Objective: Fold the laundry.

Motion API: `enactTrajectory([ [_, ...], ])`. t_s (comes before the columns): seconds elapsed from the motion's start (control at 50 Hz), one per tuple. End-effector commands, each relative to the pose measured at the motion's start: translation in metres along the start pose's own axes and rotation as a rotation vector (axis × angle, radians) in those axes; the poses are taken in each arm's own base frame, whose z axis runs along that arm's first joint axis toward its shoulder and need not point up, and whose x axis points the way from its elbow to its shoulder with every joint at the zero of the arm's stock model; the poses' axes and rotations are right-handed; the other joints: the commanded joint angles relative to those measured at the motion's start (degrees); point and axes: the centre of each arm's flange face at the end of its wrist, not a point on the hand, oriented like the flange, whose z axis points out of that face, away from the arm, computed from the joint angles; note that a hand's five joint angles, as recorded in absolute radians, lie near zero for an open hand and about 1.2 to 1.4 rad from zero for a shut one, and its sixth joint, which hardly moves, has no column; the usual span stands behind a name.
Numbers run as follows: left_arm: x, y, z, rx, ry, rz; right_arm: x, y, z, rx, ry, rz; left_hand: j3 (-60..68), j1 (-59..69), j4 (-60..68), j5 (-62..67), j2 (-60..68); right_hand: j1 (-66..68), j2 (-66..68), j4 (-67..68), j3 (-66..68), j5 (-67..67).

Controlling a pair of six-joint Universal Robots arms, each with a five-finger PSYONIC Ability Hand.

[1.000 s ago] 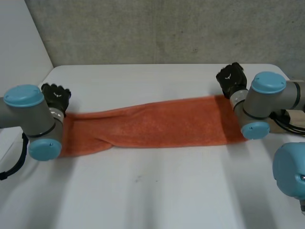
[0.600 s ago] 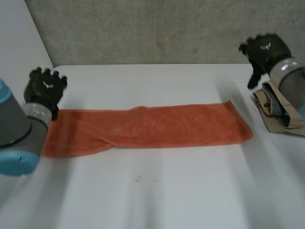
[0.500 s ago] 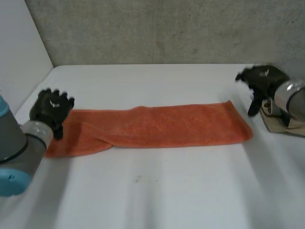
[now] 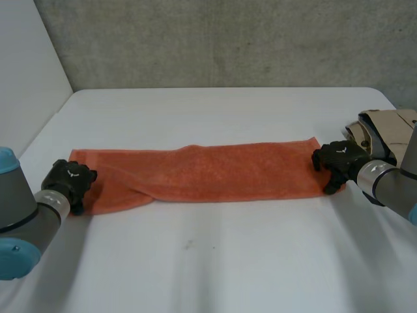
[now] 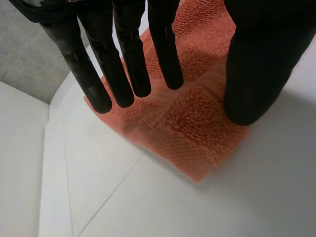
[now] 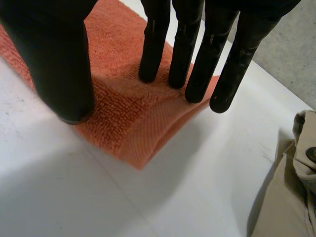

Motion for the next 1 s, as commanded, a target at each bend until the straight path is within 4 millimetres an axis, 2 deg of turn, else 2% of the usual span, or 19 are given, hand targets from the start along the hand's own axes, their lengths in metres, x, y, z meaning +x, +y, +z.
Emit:
enactTrajectory([
  [0.02, 0.001, 0.0, 0.0, 0.002, 0.0, -0.001, 0.005, 0.001, -0.001, -0.012, 0.042, -0.008, 15.7, 15.1, 15.9, 16.3, 15.7, 44.1, 37.8, 38.4, 37.8, 39.7],
  [0.1, -0.002, -0.003, -0.001, 0.013, -0.011, 0.0, 0.011, 0.005, -0.006, -0.026, 0.045, 0.008, 15.7, 15.1, 15.9, 16.3, 15.7, 44.1, 37.8, 38.4, 37.9, 39.8],
  [0.22, -0.008, -0.011, -0.005, 0.037, -0.027, 0.001, 0.019, 0.005, -0.024, -0.042, 0.067, -0.02, 14.2, 13.6, 14.4, 14.8, 14.2, 44.1, 37.8, 38.4, 37.9, 39.8],
  [0.28, -0.012, -0.015, -0.008, 0.051, -0.042, 0.001, 0.029, 0.006, -0.031, -0.044, 0.094, -0.038, 11.3, 10.8, 11.6, 12.0, 11.3, 44.1, 37.8, 38.4, 37.9, 39.8],
  [0.32, -0.013, -0.016, -0.008, 0.056, -0.046, 0.0, 0.03, 0.007, -0.031, -0.041, 0.092, -0.04, 10.5, 9.9, 10.7, 11.1, 10.5, 21.6, 15.3, 15.9, 15.3, 17.3],
  [0.34, -0.013, -0.016, -0.008, 0.055, -0.047, 0.0, 0.029, 0.008, -0.03, -0.041, 0.08, -0.039, 9.8, 9.2, 10.1, 10.5, 9.8, -0.5, -6.8, -6.2, -6.8, -4.9],
  [0.36, -0.013, -0.017, -0.008, 0.056, -0.046, 0.001, 0.028, 0.009, -0.029, -0.039, 0.075, -0.037, 9.5, 8.9, 9.7, 10.1, 9.5, -7.6, -13.9, -13.3, -13.8, -11.9],
  [0.4, -0.012, -0.016, -0.009, 0.054, -0.043, 0.001, 0.027, 0.008, -0.029, -0.027, 0.06, -0.026, 8.5, 7.9, 8.7, 9.1, 8.5, -12.5, -18.8, -18.2, -18.8, -16.8],
  [0.5, -0.008, -0.015, -0.011, 0.051, -0.03, 0.003, 0.02, 0.007, -0.03, 0.004, 0.008, -0.021, 6.5, 5.9, 6.7, 7.1, 6.4, -12.2, -18.5, -17.9, -18.4, -16.5],
  [0.62, -0.009, -0.016, -0.011, 0.051, -0.034, 0.001, 0.02, 0.009, -0.028, 0.01, 0.004, -0.021, 6.3, 5.7, 6.5, 6.9, 6.3, -8.2, -14.5, -13.9, -14.4, -12.5],
  [0.7, -0.01, -0.016, -0.011, 0.054, -0.036, 0.002, 0.019, 0.019, -0.018, 0.013, 0.009, -0.034, 6.3, 5.7, 6.5, 6.9, 6.3, -1.4, -7.7, -7.1, -7.7, -5.8],
  [0.88, -0.009, -0.016, -0.011, 0.055, -0.035, 0.001, 0.021, 0.027, -0.008, 0.009, 0.012, -0.038, 6.3, 5.7, 6.5, 6.9, 6.3, 5.6, -0.7, -0.1, -0.6, 1.3],
  [0.96, -0.01, -0.016, -0.01, 0.052, -0.038, 0.0, 0.021, 0.026, -0.006, 0.021, 0.015, -0.047, 6.1, 5.5, 6.4, 6.8, 6.1, 20.4, 14.1, 14.7, 14.2, 16.1],
  [1.0, -0.01, -0.016, -0.01, 0.052, -0.038, 0.0, 0.021, 0.026, -0.005, 0.025, 0.019, -0.049, 6.0, 5.4, 6.2, 6.6, 5.9, 36.2, 29.9, 30.5, 29.9, 31.8],
])
